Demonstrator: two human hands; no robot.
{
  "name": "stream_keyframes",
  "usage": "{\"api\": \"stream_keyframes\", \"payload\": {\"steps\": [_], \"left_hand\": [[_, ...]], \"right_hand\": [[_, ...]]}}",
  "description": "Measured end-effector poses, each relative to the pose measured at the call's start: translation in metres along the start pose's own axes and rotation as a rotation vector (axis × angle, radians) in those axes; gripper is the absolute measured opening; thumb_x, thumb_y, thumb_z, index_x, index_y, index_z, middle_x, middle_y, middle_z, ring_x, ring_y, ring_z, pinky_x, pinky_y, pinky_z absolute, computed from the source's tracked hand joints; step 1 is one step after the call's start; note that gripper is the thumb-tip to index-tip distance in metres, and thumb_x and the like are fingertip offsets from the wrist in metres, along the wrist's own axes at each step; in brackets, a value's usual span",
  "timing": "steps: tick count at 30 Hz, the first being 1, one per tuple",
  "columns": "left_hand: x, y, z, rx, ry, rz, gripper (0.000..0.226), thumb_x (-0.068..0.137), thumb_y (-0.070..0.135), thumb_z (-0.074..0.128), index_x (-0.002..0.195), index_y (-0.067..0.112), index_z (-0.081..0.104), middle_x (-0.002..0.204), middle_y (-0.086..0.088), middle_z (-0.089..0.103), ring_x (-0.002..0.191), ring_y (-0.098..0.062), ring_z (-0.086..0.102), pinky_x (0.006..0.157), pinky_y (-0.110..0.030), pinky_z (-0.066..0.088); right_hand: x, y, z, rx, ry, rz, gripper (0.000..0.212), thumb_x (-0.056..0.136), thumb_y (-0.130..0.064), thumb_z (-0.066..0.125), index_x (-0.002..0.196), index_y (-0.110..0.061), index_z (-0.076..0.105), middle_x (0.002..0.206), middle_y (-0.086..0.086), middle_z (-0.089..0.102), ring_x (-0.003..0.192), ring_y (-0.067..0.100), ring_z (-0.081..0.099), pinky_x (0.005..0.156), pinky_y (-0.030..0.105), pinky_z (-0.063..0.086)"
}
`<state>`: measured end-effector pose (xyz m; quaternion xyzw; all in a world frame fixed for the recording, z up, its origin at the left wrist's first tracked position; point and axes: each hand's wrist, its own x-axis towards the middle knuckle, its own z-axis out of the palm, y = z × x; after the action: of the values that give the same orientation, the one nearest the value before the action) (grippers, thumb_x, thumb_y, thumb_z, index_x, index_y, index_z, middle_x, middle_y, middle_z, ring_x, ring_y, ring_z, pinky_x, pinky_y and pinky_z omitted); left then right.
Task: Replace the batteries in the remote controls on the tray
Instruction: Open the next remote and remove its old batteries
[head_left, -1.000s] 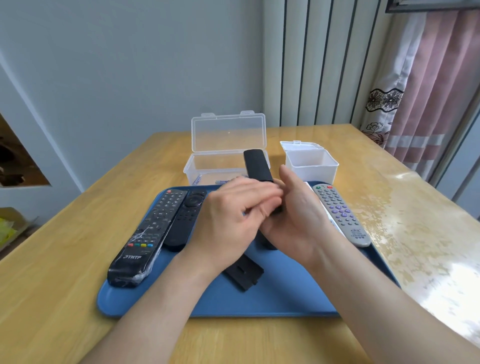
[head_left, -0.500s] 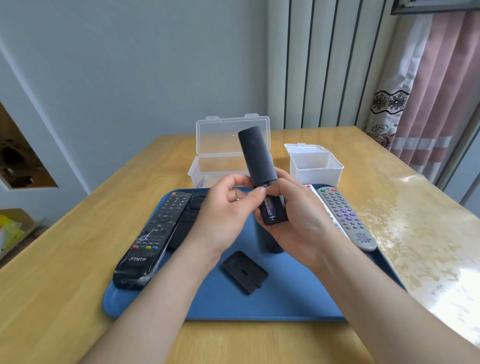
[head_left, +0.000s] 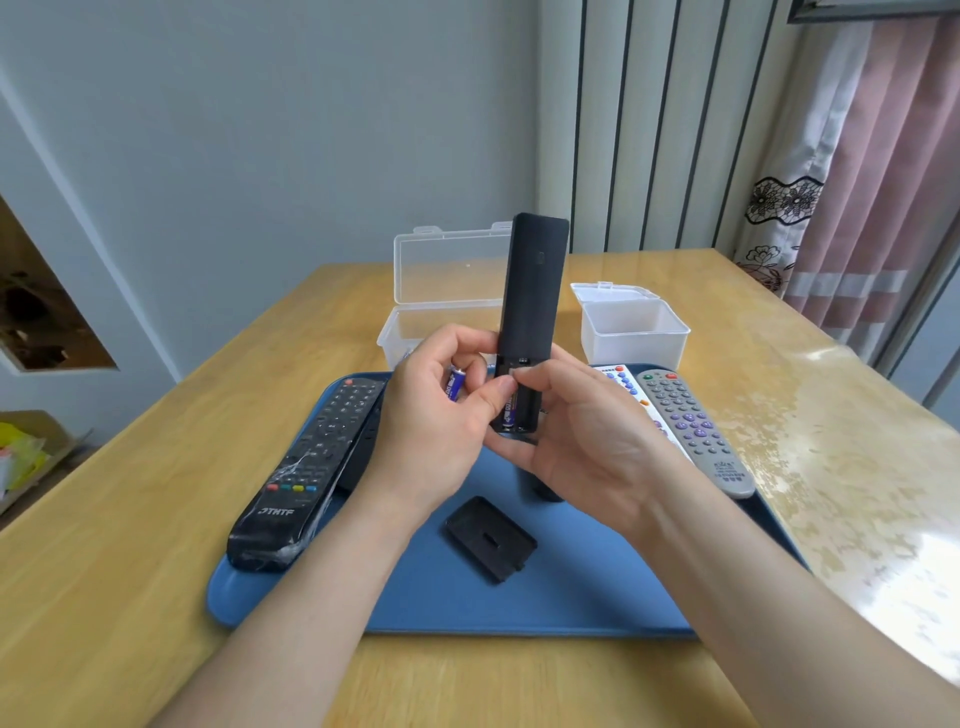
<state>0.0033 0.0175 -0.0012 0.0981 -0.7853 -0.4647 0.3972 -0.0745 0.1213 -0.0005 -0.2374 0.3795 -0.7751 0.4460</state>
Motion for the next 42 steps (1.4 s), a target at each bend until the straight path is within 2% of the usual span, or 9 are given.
{"api": "stream_keyframes", "payload": {"steps": [4, 8, 14, 21, 24, 27, 29, 35, 42], "left_hand": [[0.001, 0.002, -0.002, 0.040, -0.016, 0.035, 0.026, 0.080, 0.005, 0.072, 0.094, 0.025, 0.064, 0.065, 0.010, 0.043, 0.059, -0.006, 0.042, 0.058, -0.016, 0.039], [-0.003, 0.005, 0.001, 0.082, -0.101, 0.085, 0.038, 0.076, -0.004, 0.073, 0.103, 0.022, 0.067, 0.067, 0.007, 0.041, 0.064, -0.016, 0.046, 0.063, -0.028, 0.046], [0.001, -0.001, 0.002, 0.103, -0.023, 0.071, 0.044, 0.074, -0.002, 0.074, 0.105, 0.028, 0.062, 0.065, 0.009, 0.043, 0.058, -0.007, 0.045, 0.063, -0.017, 0.044], [-0.004, 0.002, 0.003, 0.140, -0.021, 0.106, 0.041, 0.075, -0.001, 0.074, 0.102, 0.025, 0.057, 0.068, 0.006, 0.045, 0.056, -0.006, 0.042, 0.059, -0.008, 0.037], [-0.003, 0.001, 0.002, 0.164, -0.018, 0.120, 0.037, 0.075, 0.000, 0.074, 0.098, 0.025, 0.058, 0.068, 0.008, 0.045, 0.058, -0.008, 0.043, 0.059, -0.014, 0.040], [-0.003, -0.003, 0.002, 0.163, -0.018, 0.124, 0.033, 0.075, 0.006, 0.074, 0.095, 0.028, 0.060, 0.068, 0.011, 0.046, 0.063, -0.016, 0.047, 0.060, -0.037, 0.048], [-0.003, -0.005, 0.002, 0.175, -0.018, 0.124, 0.031, 0.075, 0.009, 0.074, 0.095, 0.029, 0.061, 0.069, 0.013, 0.047, 0.064, -0.018, 0.048, 0.061, -0.042, 0.048], [-0.002, -0.005, 0.003, 0.209, -0.036, 0.125, 0.033, 0.074, 0.007, 0.077, 0.093, 0.028, 0.061, 0.066, 0.012, 0.047, 0.059, -0.010, 0.043, 0.058, -0.025, 0.038], [-0.006, -0.003, 0.005, 0.296, -0.072, 0.168, 0.035, 0.070, 0.006, 0.080, 0.090, 0.027, 0.060, 0.064, 0.009, 0.045, 0.061, -0.007, 0.045, 0.057, -0.014, 0.035]], "right_hand": [[-0.001, -0.001, 0.004, 0.008, 0.002, -0.006, 0.033, 0.089, 0.002, 0.041, 0.111, -0.008, 0.063, 0.098, 0.014, 0.061, 0.100, 0.027, 0.062, 0.095, 0.048, 0.052], [0.000, 0.002, 0.007, 0.043, 0.079, -0.033, 0.034, 0.078, 0.011, 0.036, 0.090, -0.009, 0.061, 0.085, 0.014, 0.055, 0.085, 0.029, 0.062, 0.076, 0.041, 0.059], [0.001, -0.001, 0.004, 0.042, 0.058, -0.025, 0.035, 0.088, 0.000, 0.037, 0.114, -0.003, 0.060, 0.096, 0.019, 0.062, 0.094, 0.032, 0.067, 0.079, 0.042, 0.060], [-0.001, 0.000, 0.006, 0.031, 0.069, -0.081, 0.027, 0.091, 0.002, 0.033, 0.100, -0.005, 0.058, 0.091, 0.019, 0.062, 0.087, 0.031, 0.068, 0.073, 0.039, 0.059], [0.000, 0.001, 0.006, 0.009, 0.056, -0.089, 0.024, 0.093, 0.001, 0.036, 0.102, -0.005, 0.058, 0.096, 0.020, 0.057, 0.091, 0.033, 0.064, 0.077, 0.040, 0.059], [0.000, 0.001, 0.006, 0.000, 0.039, -0.096, 0.023, 0.095, 0.001, 0.039, 0.101, -0.005, 0.061, 0.093, 0.018, 0.059, 0.090, 0.031, 0.065, 0.074, 0.038, 0.059], [-0.001, 0.001, 0.006, -0.004, 0.038, -0.097, 0.022, 0.095, 0.002, 0.041, 0.098, -0.005, 0.061, 0.092, 0.018, 0.059, 0.089, 0.030, 0.065, 0.074, 0.038, 0.058], [0.000, 0.003, 0.004, -0.016, 0.082, -0.074, 0.021, 0.091, 0.000, 0.044, 0.081, -0.009, 0.060, 0.088, 0.016, 0.059, 0.088, 0.030, 0.062, 0.077, 0.039, 0.057], [0.003, 0.006, 0.002, -0.021, 0.176, -0.032, 0.014, 0.083, -0.001, 0.041, 0.086, -0.010, 0.051, 0.081, 0.013, 0.054, 0.078, 0.026, 0.058, 0.076, 0.040, 0.051]]}}
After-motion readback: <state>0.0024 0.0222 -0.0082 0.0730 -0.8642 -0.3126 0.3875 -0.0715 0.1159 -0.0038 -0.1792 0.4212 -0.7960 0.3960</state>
